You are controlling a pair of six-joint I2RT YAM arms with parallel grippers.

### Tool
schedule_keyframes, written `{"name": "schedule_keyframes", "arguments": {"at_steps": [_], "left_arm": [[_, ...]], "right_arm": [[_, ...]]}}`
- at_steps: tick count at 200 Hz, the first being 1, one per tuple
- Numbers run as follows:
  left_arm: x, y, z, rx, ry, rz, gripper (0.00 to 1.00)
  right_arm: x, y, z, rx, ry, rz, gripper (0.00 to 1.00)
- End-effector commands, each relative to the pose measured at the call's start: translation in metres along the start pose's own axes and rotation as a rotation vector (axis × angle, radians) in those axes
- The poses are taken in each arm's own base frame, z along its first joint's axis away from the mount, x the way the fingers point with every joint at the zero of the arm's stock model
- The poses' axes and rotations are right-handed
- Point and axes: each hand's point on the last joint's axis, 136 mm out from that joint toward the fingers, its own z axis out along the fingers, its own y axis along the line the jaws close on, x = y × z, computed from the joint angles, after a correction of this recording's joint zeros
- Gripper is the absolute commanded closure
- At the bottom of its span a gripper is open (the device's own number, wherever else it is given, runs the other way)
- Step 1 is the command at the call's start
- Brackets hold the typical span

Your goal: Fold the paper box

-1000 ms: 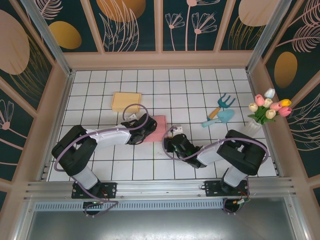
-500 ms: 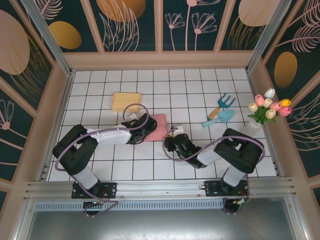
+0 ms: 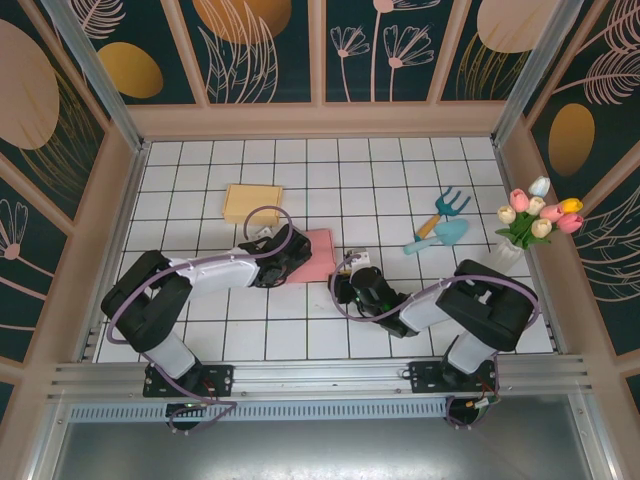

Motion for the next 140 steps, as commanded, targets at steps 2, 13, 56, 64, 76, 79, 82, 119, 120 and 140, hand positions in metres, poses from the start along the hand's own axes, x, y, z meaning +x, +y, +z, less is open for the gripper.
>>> {"name": "schedule_keyframes", "arguments": {"at_steps": [2, 13, 56, 64, 76, 79, 82, 119, 120, 140], "left_arm": [[0.057, 0.044, -0.001, -0.122, 0.249, 0.053, 0.09], [0.061, 0.041, -0.003, -0.109, 0.266, 0.045, 0.09], [0.069, 0.034, -0.009, -0.079, 0.300, 0.019, 0.09], [0.070, 0.032, -0.010, -0.071, 0.306, 0.012, 0.09], [0.072, 0.030, -0.012, -0.062, 0.316, 0.001, 0.09], [0.073, 0.030, -0.013, -0.060, 0.319, -0.001, 0.09], [0.073, 0.030, -0.013, -0.059, 0.320, -0.005, 0.09], [0.073, 0.033, -0.015, -0.057, 0.321, -0.047, 0.09], [0.073, 0.033, -0.015, -0.057, 0.321, -0.048, 0.09], [0.069, 0.039, -0.011, -0.079, 0.290, -0.045, 0.09]], "right_arm": [[-0.004, 0.019, -0.005, -0.076, 0.008, 0.043, 0.74], [-0.004, 0.021, -0.005, -0.082, 0.012, 0.048, 0.74], [-0.004, 0.030, -0.005, -0.097, 0.016, 0.054, 0.74], [-0.003, 0.031, -0.005, -0.098, 0.019, 0.056, 0.74], [-0.002, 0.034, -0.005, -0.102, 0.020, 0.054, 0.74], [-0.001, 0.034, -0.005, -0.101, 0.021, 0.054, 0.74], [-0.002, 0.034, -0.005, -0.101, 0.019, 0.055, 0.74], [-0.002, 0.038, -0.005, -0.102, 0.015, 0.053, 0.74], [-0.003, 0.037, -0.005, -0.102, 0.014, 0.053, 0.74], [-0.002, 0.036, -0.005, -0.093, 0.015, 0.048, 0.74]]}}
